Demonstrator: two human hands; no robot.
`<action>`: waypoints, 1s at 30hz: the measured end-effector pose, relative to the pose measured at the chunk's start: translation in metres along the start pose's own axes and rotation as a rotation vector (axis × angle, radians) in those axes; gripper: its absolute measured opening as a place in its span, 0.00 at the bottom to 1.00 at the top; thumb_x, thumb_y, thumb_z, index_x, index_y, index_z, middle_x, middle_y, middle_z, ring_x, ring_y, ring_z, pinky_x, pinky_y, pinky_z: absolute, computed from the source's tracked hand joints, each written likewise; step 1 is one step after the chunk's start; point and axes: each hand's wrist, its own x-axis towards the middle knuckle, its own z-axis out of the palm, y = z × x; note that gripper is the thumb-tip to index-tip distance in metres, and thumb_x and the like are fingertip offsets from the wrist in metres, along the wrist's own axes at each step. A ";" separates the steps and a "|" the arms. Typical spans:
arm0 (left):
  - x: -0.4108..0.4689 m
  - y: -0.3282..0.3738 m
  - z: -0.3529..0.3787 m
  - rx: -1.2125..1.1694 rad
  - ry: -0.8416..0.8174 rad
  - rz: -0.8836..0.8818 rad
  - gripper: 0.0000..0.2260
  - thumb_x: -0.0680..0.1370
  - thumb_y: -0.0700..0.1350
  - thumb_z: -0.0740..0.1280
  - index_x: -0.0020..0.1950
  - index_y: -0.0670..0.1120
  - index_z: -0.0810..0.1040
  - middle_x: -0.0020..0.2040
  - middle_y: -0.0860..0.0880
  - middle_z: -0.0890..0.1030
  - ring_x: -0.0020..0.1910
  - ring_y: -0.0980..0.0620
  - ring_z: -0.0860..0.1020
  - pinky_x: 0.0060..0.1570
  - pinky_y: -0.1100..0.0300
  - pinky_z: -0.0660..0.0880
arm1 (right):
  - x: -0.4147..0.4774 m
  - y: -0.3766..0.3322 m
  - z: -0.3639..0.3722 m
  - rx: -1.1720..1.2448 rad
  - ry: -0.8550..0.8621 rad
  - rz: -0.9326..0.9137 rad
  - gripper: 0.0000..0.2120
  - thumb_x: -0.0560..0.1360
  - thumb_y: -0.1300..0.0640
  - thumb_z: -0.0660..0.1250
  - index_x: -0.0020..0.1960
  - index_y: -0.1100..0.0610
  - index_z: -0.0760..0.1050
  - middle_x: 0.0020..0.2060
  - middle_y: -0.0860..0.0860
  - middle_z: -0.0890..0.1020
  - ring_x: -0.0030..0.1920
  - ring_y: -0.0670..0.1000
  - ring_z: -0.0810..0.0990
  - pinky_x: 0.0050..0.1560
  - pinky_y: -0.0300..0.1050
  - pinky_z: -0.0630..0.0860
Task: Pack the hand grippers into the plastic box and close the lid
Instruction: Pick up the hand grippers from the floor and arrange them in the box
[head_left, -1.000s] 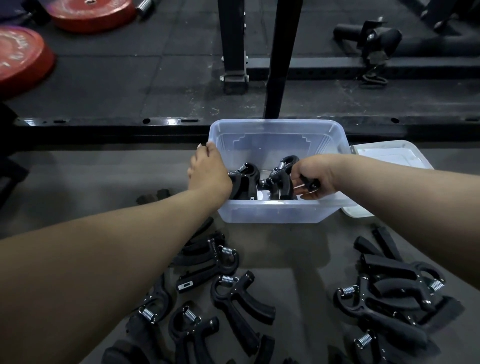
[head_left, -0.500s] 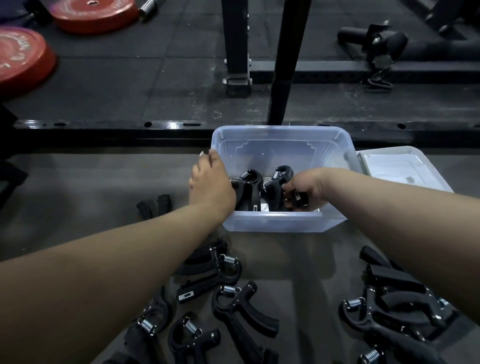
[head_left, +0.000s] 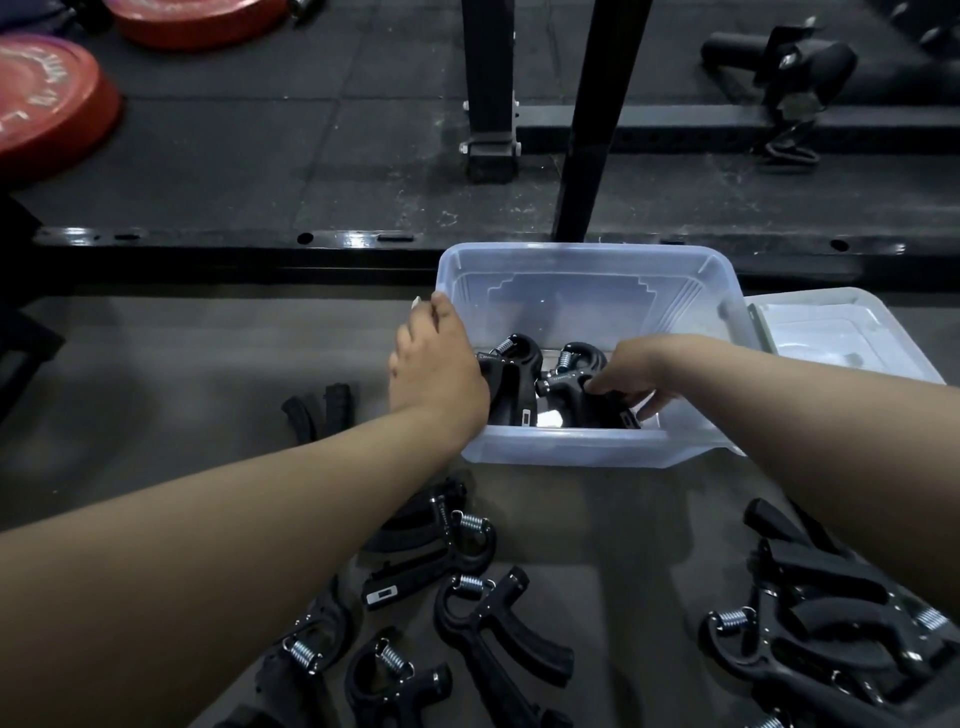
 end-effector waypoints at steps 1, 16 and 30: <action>0.000 0.000 0.000 0.000 -0.002 0.000 0.38 0.75 0.39 0.64 0.79 0.43 0.47 0.77 0.44 0.53 0.72 0.44 0.59 0.69 0.53 0.59 | 0.000 0.000 0.003 -0.073 0.010 0.001 0.11 0.76 0.53 0.69 0.52 0.61 0.75 0.48 0.57 0.81 0.49 0.57 0.83 0.48 0.55 0.82; -0.001 0.001 -0.001 0.016 -0.015 0.000 0.38 0.74 0.41 0.66 0.79 0.42 0.47 0.76 0.43 0.55 0.70 0.43 0.61 0.67 0.52 0.62 | -0.002 -0.010 0.020 -0.065 0.111 -0.013 0.08 0.77 0.62 0.60 0.41 0.63 0.73 0.34 0.59 0.80 0.31 0.59 0.82 0.40 0.55 0.83; -0.002 -0.003 -0.007 -0.212 0.040 -0.018 0.35 0.73 0.33 0.60 0.79 0.46 0.54 0.76 0.48 0.59 0.71 0.46 0.60 0.70 0.55 0.58 | -0.003 -0.006 0.022 -0.279 0.209 -0.034 0.11 0.78 0.60 0.58 0.53 0.65 0.76 0.46 0.60 0.82 0.44 0.62 0.84 0.47 0.55 0.82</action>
